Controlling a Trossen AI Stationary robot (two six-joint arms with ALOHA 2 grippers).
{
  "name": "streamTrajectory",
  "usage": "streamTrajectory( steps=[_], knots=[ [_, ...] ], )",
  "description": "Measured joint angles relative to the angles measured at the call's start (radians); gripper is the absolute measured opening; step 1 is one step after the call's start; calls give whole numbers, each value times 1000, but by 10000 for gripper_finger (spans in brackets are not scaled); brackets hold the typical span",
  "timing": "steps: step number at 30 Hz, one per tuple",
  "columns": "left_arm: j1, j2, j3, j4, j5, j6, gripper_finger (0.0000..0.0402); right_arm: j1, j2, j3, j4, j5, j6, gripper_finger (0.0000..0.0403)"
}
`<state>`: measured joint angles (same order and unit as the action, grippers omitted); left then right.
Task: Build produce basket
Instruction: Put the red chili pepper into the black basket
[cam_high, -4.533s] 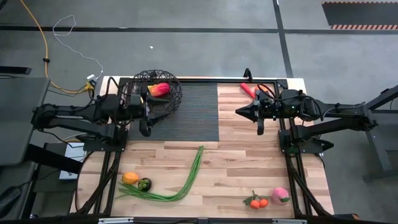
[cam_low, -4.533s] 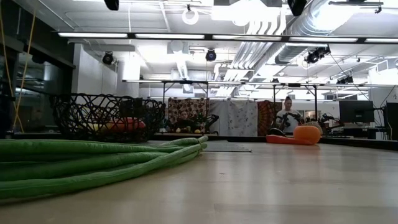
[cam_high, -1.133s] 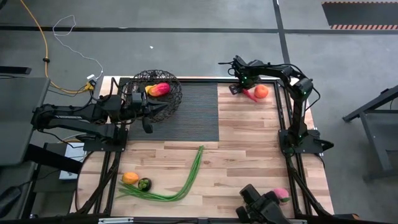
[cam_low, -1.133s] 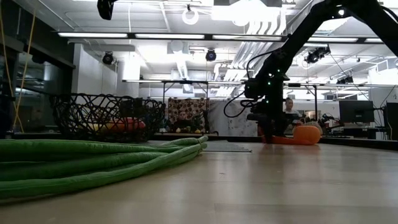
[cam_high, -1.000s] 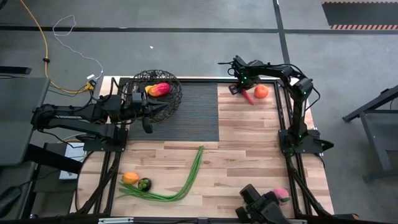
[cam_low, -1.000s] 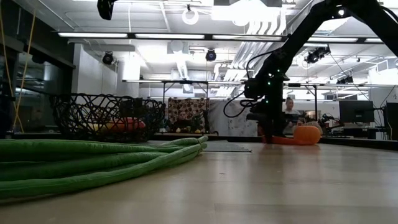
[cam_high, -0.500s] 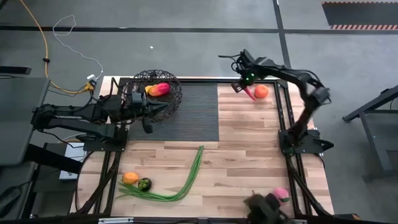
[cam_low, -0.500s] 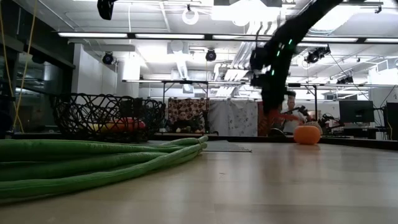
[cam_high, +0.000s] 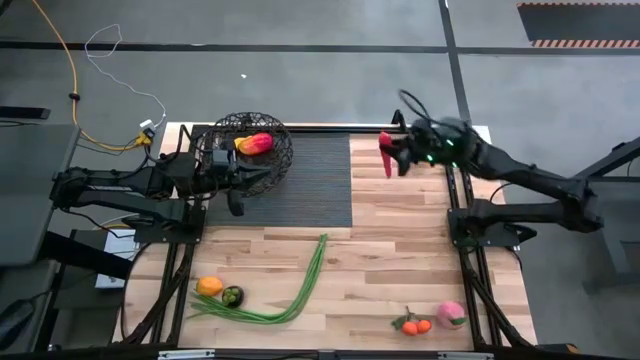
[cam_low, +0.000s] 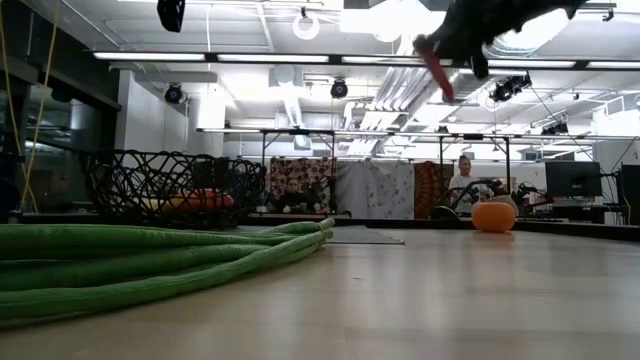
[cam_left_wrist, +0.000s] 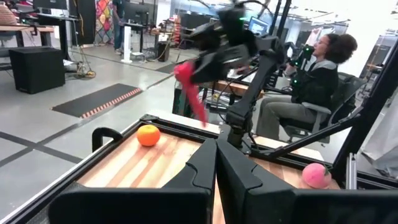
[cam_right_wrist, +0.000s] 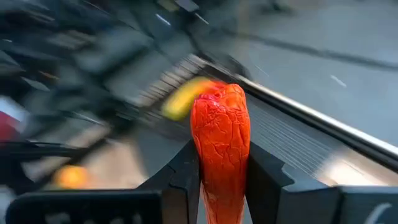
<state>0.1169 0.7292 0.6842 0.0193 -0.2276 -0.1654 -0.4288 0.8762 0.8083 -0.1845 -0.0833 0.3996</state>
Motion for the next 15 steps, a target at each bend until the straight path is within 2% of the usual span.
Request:
streamTrajectory(
  steps=[3,7,11,15],
  knots=[
    [0,0,0,4,0,0,0,101,-68,-53,122,0,4,85],
    [0,0,0,14,1,-7,0,215,-94,-68,212,0,-63,85],
    [0,0,0,24,18,-15,0,297,-87,-68,218,11,-142,85],
    [0,0,0,28,26,-15,0,333,-73,-68,219,35,-180,85]
  ],
)
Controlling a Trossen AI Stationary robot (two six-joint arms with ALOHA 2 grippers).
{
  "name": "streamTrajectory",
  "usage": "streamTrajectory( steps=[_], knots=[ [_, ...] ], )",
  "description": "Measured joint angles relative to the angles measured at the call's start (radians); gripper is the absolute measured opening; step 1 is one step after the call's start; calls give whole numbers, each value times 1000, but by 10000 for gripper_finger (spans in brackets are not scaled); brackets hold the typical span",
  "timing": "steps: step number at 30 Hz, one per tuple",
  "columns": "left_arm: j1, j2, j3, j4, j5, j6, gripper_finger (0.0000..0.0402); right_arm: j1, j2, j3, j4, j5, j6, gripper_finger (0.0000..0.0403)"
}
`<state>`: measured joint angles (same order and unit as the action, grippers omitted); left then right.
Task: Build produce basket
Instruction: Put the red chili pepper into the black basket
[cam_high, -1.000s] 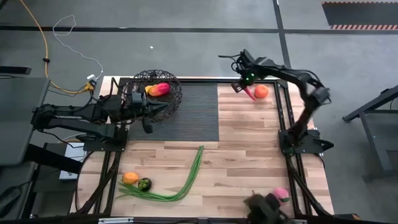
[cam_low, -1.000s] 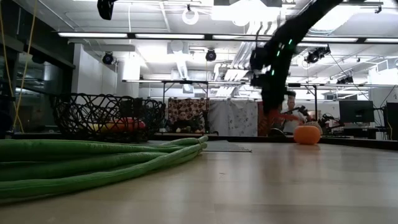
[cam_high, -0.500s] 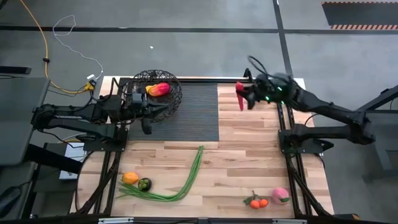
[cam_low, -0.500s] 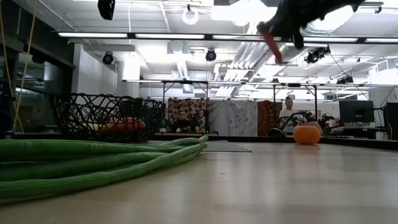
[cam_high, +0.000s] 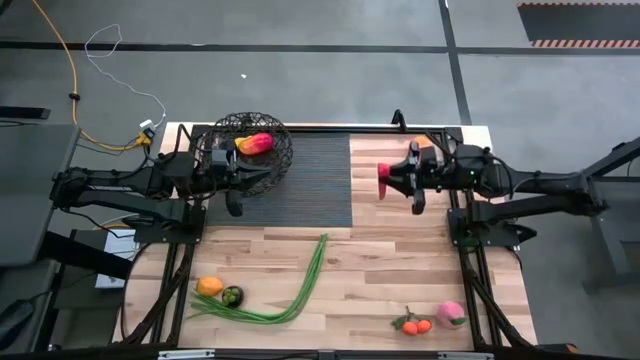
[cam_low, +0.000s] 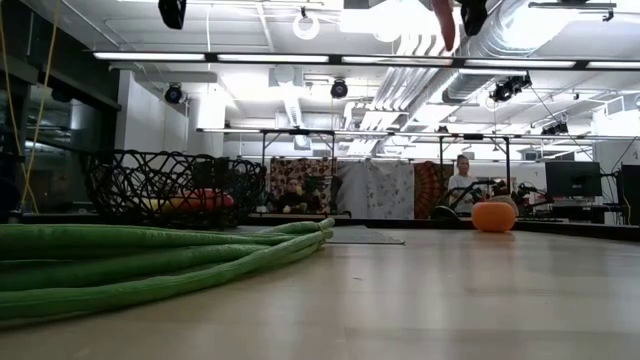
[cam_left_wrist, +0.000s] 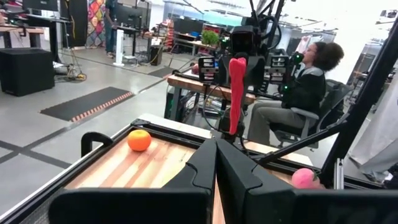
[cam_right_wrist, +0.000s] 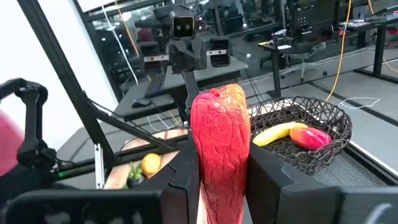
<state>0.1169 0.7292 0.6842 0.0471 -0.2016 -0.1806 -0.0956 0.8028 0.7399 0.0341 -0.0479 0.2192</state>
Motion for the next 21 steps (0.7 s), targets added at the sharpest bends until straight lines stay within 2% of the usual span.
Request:
streamTrajectory(
  steps=[14,17,21],
  knots=[
    [0,3,0,5,-2,0,8,5,4,0,1,4,-11,85],
    [0,22,0,30,-3,0,30,5,27,0,37,4,-11,85],
    [0,91,1,115,16,0,84,5,94,1,139,4,-19,85]
  ],
)
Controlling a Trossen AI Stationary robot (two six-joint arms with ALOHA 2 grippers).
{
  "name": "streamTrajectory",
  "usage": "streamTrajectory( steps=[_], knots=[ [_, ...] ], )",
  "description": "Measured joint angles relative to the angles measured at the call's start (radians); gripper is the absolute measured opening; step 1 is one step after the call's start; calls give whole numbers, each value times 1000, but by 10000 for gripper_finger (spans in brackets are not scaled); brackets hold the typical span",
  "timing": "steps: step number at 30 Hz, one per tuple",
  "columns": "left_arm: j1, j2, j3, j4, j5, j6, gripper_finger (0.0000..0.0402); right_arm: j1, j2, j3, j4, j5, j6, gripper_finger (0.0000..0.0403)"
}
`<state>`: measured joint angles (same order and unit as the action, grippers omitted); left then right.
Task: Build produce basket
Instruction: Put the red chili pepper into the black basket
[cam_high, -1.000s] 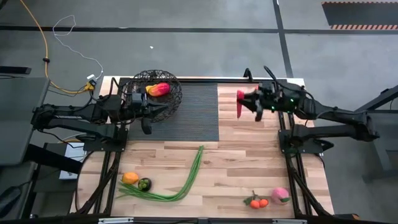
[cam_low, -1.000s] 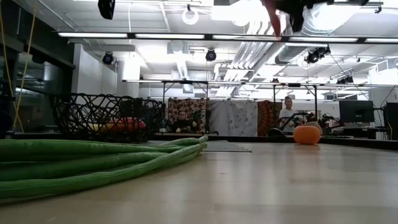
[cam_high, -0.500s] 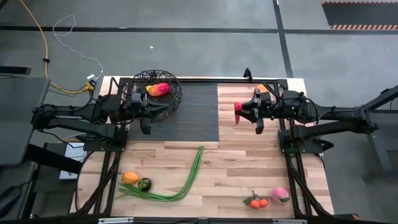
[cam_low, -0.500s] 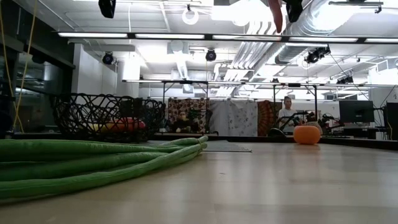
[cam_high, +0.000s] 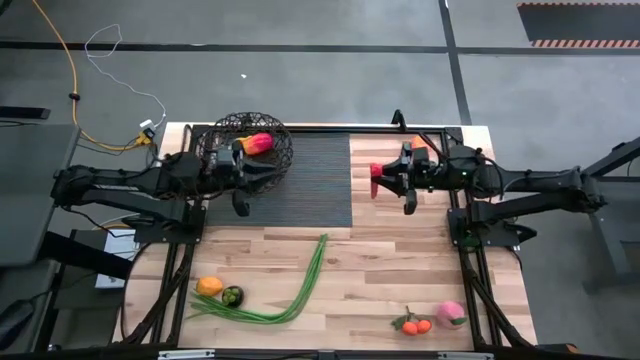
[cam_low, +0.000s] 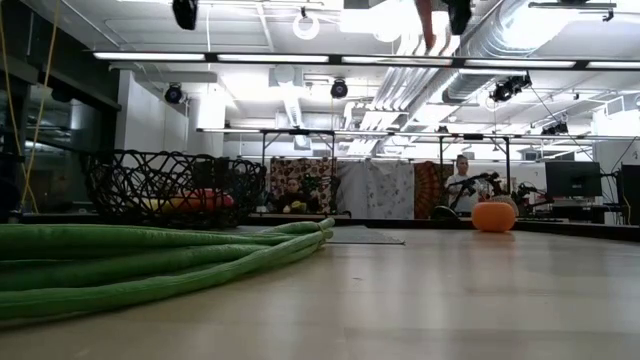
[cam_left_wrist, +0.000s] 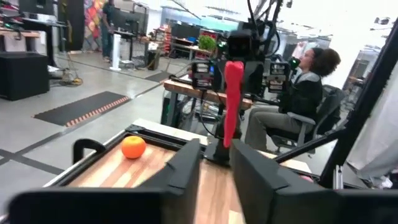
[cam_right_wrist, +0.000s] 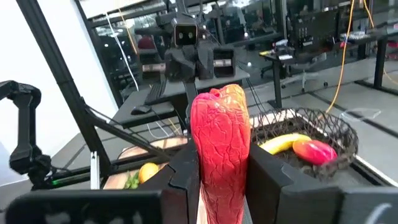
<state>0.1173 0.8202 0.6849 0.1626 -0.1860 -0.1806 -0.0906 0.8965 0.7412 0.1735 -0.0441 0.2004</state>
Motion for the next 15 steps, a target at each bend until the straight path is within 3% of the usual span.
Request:
streamTrajectory(
  steps=[9,15],
  knots=[
    [0,248,111,106,45,-77,249,0,197,125,90,-58,0,85],
    [0,419,221,144,49,-72,315,0,327,255,89,-98,-4,85]
  ],
)
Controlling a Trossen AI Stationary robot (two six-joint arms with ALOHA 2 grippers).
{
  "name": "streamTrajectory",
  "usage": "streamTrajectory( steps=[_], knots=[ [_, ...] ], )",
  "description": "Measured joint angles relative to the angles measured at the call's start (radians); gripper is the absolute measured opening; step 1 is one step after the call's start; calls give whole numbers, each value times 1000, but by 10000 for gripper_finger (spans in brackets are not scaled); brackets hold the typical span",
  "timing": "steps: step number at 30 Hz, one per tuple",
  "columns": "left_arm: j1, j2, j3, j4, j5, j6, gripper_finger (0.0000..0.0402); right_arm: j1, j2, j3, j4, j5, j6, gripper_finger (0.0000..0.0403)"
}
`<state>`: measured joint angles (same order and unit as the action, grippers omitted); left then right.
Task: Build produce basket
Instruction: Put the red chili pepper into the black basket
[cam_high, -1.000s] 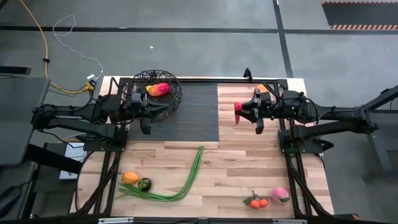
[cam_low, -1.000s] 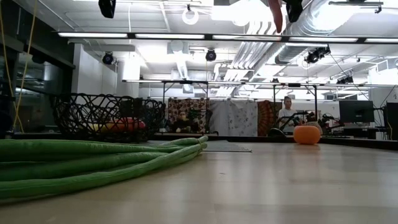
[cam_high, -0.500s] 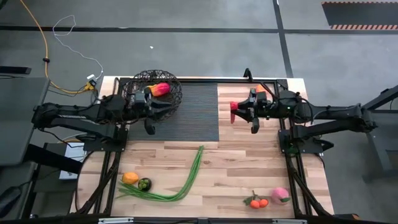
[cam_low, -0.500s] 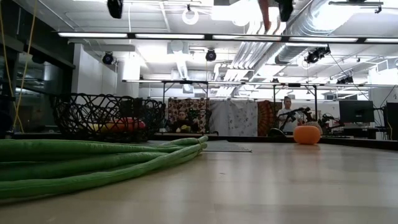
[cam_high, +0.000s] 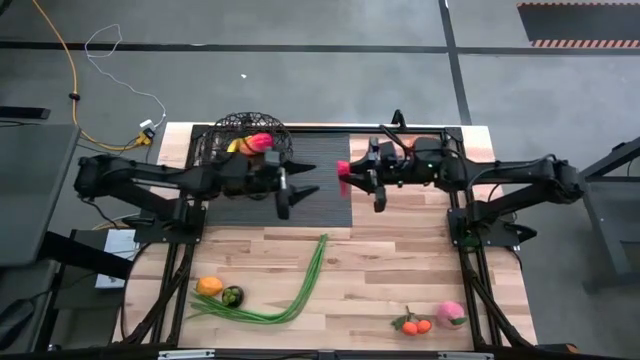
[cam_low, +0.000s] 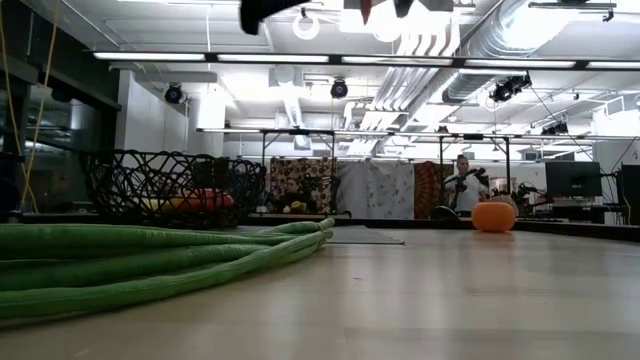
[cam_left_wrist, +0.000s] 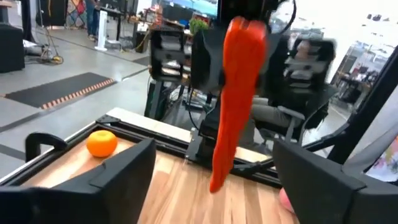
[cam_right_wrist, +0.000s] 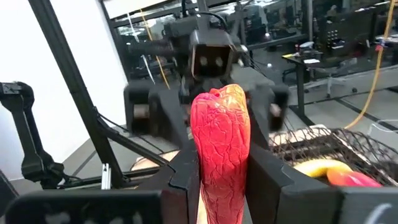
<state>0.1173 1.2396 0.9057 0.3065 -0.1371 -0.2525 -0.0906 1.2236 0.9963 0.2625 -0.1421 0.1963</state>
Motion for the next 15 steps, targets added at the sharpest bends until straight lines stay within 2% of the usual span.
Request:
streamTrajectory(
  steps=[8,15],
  knots=[
    [-1,133,85,32,15,17,327,9,105,116,1,-61,-22,85],
    [-1,161,100,109,36,41,315,9,126,121,6,-74,-21,85]
  ],
)
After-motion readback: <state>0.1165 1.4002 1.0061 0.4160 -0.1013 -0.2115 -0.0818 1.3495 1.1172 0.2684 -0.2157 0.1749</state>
